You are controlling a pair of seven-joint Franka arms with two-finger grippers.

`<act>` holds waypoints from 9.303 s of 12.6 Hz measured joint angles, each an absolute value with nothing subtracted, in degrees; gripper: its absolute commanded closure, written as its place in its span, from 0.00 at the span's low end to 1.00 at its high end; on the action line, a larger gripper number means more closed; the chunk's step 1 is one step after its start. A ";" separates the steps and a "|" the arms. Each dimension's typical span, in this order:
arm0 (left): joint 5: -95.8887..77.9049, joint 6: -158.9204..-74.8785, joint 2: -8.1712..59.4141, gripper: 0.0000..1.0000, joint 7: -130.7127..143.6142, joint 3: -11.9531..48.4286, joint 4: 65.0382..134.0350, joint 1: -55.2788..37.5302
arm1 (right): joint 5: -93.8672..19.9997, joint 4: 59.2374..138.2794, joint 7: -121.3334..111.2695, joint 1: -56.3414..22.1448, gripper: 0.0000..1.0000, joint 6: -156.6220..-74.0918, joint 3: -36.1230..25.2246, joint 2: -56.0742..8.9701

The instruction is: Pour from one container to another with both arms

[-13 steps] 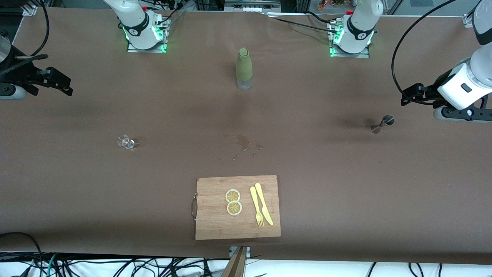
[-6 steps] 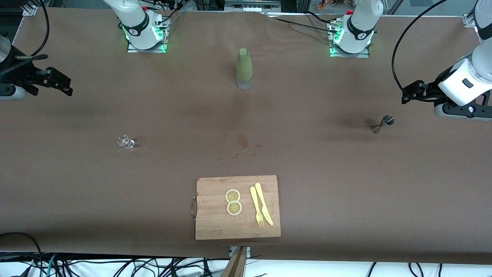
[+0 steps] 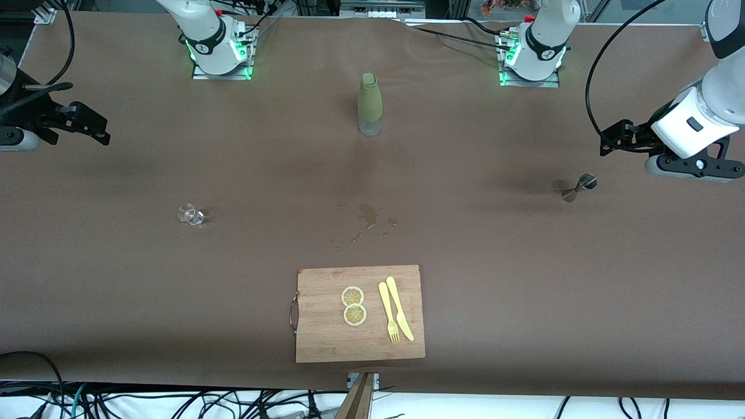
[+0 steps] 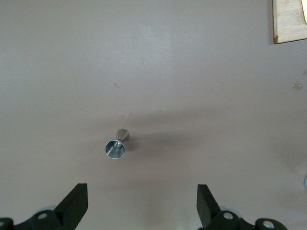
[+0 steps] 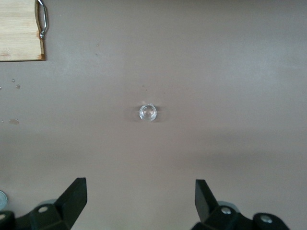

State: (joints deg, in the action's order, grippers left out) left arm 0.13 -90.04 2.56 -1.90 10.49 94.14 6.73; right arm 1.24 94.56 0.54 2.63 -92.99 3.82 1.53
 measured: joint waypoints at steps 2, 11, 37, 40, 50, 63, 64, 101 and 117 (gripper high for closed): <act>0.13 -90.27 2.63 0.00 -1.91 10.49 94.14 6.73 | 1.24 94.56 0.54 2.63 0.00 -92.99 3.82 1.53; 0.13 -93.08 2.86 0.00 -12.73 10.54 94.13 6.75 | 1.24 94.56 0.54 2.63 0.00 -92.99 3.81 1.48; -5.53 -98.77 15.81 0.00 -57.68 9.60 91.45 32.30 | -0.08 94.56 -44.10 5.53 0.00 -90.84 1.64 -6.45; -8.70 -98.94 20.86 0.00 -63.74 9.58 90.14 35.51 | -8.95 94.44 -64.07 10.10 0.00 -90.96 -0.36 -10.99; -19.40 -98.96 31.90 0.00 -78.64 9.61 89.23 38.32 | -36.53 93.40 -109.58 21.13 0.00 -91.58 -2.89 -35.59; -32.27 -91.64 42.91 0.00 -120.49 9.63 90.36 46.50 | -51.93 92.78 -134.15 21.06 0.00 -96.23 -2.31 -49.32; -33.16 -90.73 43.22 0.00 -121.15 9.64 91.14 46.64 | -52.06 92.78 -134.19 20.37 0.00 -96.43 -2.28 -49.44; -49.59 -94.62 47.91 1.00 -148.94 10.75 109.11 43.49 | -45.24 83.71 -80.93 -15.59 0.73 -107.71 -3.54 -36.40; -56.93 -89.80 46.84 1.00 -138.83 15.90 109.41 39.57 | -32.90 80.02 -62.97 -27.01 0.73 -114.81 -3.67 -36.46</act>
State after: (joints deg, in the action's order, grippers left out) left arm -56.93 -89.80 46.84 -138.83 15.90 109.41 39.57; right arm -32.90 80.02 -62.97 -27.01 -114.81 -3.67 -36.46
